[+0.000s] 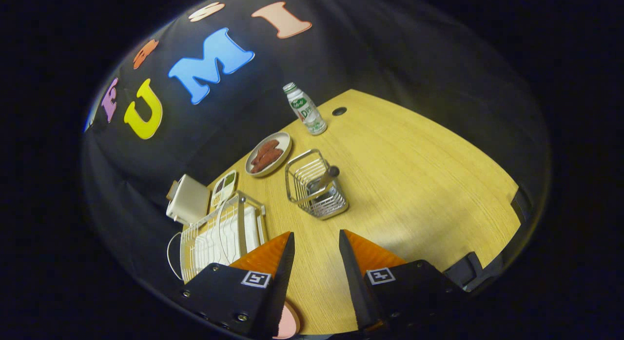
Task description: Take the plate from the dish rack, then take the spoon from the basket and place it into the plate.
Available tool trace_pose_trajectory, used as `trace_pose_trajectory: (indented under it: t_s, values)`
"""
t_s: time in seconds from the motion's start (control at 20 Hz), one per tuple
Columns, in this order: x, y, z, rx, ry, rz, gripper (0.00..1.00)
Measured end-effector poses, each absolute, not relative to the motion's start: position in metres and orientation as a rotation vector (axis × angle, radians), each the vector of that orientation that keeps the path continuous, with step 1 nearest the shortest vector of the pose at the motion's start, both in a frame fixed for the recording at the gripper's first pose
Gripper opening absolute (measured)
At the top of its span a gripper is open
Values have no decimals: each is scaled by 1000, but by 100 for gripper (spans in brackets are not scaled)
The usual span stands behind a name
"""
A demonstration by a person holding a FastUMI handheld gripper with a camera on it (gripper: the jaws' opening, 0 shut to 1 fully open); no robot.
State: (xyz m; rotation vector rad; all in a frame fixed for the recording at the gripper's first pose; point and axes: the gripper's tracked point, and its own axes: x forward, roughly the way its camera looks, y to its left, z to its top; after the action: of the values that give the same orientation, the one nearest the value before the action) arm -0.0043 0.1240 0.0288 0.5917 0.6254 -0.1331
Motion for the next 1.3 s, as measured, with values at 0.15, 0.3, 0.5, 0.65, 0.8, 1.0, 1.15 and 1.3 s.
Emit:
trace_pose_trajectory:
  t_s: [0.15, 0.3, 0.5, 0.65, 0.8, 1.0, 1.15, 1.3]
  values:
    - [15, 112, 35, 614, 565, -190, 57]
    - [36, 104, 33, 637, 539, -229, 57]
    - [55, 102, 33, 682, 523, -239, 52]
    - [63, 94, 26, 685, 527, -284, 35]
    - [73, 89, 30, 711, 509, -289, 20]
    - [75, 89, 44, 680, 490, -260, 12]
    - [76, 87, 59, 629, 484, -236, 12]
    - [76, 85, 80, 587, 455, -211, 12]
